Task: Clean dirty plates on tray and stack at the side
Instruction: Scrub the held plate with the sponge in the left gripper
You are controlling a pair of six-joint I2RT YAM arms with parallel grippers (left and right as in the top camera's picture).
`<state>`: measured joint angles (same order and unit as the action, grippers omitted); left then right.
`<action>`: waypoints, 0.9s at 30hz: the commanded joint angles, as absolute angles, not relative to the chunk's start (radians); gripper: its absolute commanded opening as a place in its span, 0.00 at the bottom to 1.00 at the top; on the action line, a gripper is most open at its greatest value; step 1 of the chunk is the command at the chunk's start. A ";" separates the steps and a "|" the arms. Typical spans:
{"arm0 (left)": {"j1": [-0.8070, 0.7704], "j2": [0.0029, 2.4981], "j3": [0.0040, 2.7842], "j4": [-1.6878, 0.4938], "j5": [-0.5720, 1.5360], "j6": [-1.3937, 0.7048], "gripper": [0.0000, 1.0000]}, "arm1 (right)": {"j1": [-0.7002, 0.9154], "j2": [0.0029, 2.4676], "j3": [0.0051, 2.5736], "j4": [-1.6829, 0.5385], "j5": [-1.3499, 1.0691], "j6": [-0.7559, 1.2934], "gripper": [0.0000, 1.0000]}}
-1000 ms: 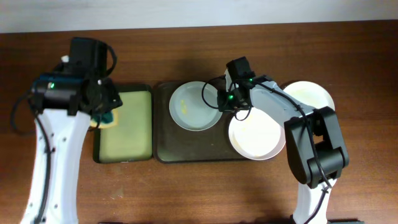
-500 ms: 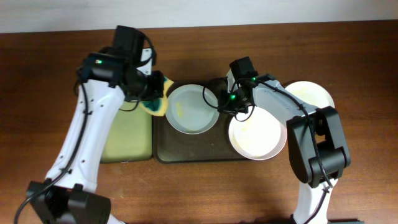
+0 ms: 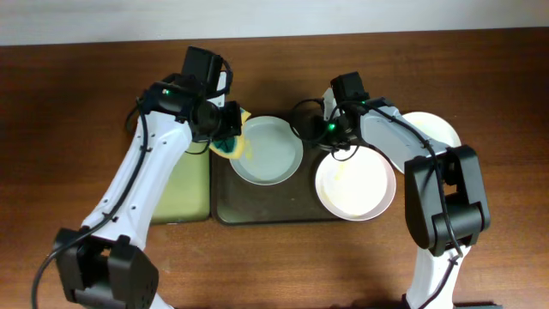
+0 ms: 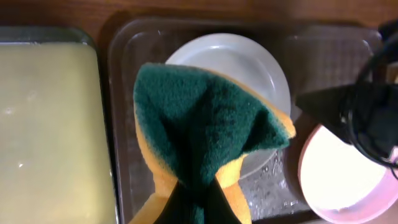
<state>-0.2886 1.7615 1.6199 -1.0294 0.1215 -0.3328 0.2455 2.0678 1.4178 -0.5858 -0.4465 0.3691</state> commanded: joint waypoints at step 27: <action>-0.289 1.853 1.535 -0.916 0.081 -0.403 0.00 | 0.315 2.095 1.399 -0.561 -0.374 0.266 0.11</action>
